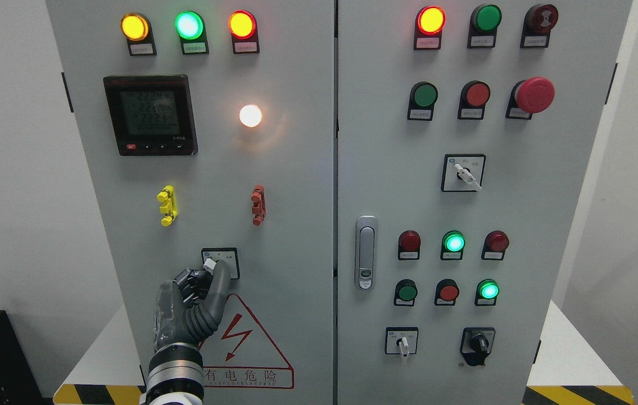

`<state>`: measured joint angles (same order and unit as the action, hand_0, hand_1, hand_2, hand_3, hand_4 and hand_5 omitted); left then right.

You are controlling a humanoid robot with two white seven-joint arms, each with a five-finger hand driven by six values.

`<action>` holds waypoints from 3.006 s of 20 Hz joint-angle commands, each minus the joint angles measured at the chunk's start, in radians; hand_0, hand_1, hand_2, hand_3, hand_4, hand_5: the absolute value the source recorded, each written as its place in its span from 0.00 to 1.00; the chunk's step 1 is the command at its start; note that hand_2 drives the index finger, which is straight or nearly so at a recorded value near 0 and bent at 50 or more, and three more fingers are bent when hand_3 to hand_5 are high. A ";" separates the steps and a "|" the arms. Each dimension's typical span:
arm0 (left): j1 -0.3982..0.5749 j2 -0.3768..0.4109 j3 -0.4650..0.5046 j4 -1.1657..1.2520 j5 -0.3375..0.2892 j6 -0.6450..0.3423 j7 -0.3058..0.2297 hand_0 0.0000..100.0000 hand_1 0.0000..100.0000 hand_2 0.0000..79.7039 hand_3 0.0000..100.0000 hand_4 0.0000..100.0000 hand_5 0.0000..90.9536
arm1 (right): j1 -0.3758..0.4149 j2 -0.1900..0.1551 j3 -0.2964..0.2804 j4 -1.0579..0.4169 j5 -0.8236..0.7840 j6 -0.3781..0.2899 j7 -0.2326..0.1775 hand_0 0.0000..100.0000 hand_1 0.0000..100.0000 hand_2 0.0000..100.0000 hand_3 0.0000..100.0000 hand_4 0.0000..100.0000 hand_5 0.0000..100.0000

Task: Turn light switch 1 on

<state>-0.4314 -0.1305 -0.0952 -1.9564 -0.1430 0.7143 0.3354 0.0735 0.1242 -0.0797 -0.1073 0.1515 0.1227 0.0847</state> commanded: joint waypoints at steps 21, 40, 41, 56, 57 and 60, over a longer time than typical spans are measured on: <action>0.013 0.005 -0.001 -0.009 0.002 -0.003 -0.001 0.16 0.47 0.79 0.75 0.77 0.69 | 0.000 0.000 0.000 0.000 0.000 0.000 0.000 0.30 0.00 0.00 0.00 0.00 0.00; 0.268 0.043 0.003 -0.087 -0.001 -0.344 -0.001 0.16 0.44 0.80 0.75 0.77 0.69 | 0.000 0.000 0.000 0.000 0.000 0.000 0.000 0.30 0.00 0.00 0.00 0.00 0.00; 0.307 0.055 0.003 -0.085 -0.001 -0.398 -0.003 0.16 0.44 0.80 0.75 0.77 0.70 | 0.000 0.000 0.000 0.000 0.000 0.000 0.000 0.30 0.00 0.00 0.00 0.00 0.00; 0.726 0.117 0.184 0.746 0.008 -1.068 -0.245 0.18 0.31 0.46 0.58 0.54 0.16 | 0.000 0.000 0.000 0.000 -0.001 0.000 0.000 0.30 0.00 0.00 0.00 0.00 0.00; 0.699 0.121 0.183 0.869 0.005 -1.079 -0.246 0.18 0.31 0.43 0.56 0.51 0.13 | 0.000 0.000 0.000 0.000 0.000 0.000 0.000 0.30 0.00 0.00 0.00 0.00 0.00; 0.608 0.121 0.180 1.208 0.003 -1.079 -0.246 0.18 0.28 0.25 0.40 0.35 0.00 | 0.000 0.000 0.000 0.000 0.000 0.000 0.000 0.30 0.00 0.00 0.00 0.00 0.00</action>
<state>0.2236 -0.0240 0.0160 -1.5297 -0.1384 -0.3426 0.1024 0.0735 0.1243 -0.0798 -0.1083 0.1513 0.1229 0.0847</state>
